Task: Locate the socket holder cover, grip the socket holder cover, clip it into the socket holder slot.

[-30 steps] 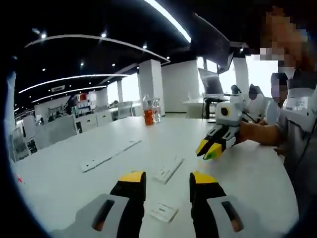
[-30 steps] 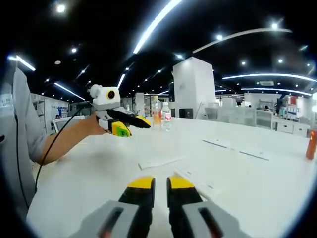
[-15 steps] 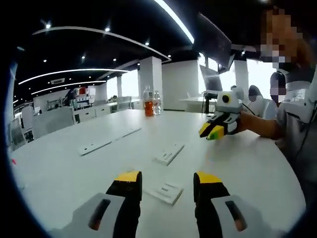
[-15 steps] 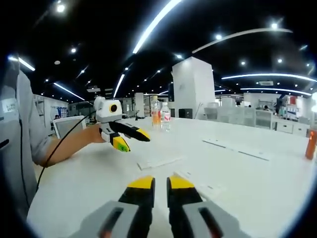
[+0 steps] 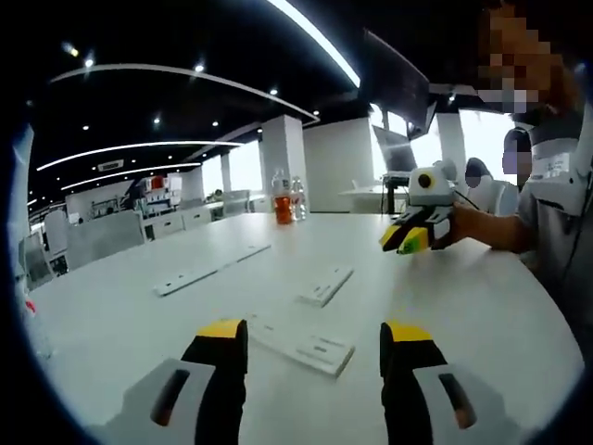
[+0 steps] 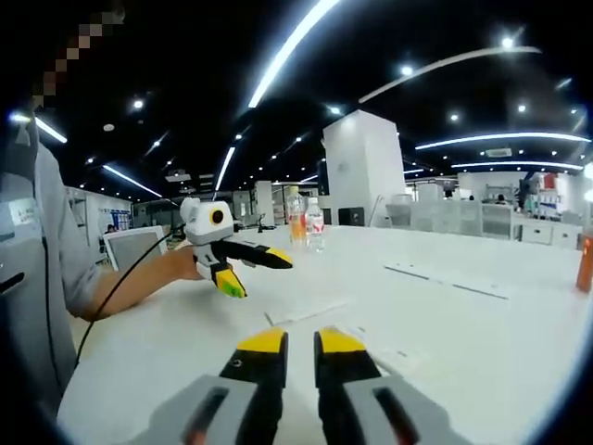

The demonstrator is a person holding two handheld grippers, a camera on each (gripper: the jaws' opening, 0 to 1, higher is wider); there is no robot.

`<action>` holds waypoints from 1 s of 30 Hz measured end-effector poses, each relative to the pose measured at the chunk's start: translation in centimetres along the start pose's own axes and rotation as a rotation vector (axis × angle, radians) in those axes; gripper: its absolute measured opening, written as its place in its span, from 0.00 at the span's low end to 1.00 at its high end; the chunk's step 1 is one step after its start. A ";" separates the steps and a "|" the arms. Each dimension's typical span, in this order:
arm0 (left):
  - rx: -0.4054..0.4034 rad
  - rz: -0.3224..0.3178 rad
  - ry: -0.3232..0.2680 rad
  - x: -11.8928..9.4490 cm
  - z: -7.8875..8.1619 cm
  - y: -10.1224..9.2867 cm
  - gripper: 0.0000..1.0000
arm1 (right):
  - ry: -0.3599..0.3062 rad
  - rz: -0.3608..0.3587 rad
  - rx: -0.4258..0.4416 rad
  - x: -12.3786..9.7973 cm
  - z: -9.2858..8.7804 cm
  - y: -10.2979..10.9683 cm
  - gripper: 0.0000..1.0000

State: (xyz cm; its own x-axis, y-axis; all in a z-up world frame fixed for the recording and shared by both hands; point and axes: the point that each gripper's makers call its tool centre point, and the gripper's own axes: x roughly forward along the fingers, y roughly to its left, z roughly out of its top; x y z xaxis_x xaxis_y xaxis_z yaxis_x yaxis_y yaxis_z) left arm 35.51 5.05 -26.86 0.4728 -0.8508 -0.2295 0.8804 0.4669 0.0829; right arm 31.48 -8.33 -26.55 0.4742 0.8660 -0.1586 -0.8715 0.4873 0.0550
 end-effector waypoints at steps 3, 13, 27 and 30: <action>0.027 0.036 0.067 0.1 -1.2 0.6 0.57 | 0.000 0.000 -0.002 0.0 0.0 0.0 0.13; 0.048 0.074 0.139 0.5 -2.8 1.6 0.53 | 0.004 -0.006 -0.003 -0.1 -0.1 -0.4 0.13; 0.041 0.083 0.183 0.5 -4.0 1.9 0.51 | 0.000 0.000 -0.004 0.1 0.1 0.1 0.13; 0.036 0.084 0.174 0.5 -3.9 1.8 0.51 | -0.002 0.002 -0.002 0.1 0.1 0.1 0.13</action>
State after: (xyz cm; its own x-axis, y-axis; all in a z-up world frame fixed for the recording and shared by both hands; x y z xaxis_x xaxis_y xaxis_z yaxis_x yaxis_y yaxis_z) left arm 37.22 6.41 -30.58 0.5335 -0.7535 -0.3843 0.8406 0.5225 0.1426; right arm 31.43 -8.14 -26.42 0.4729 0.8672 -0.1562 -0.8726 0.4855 0.0536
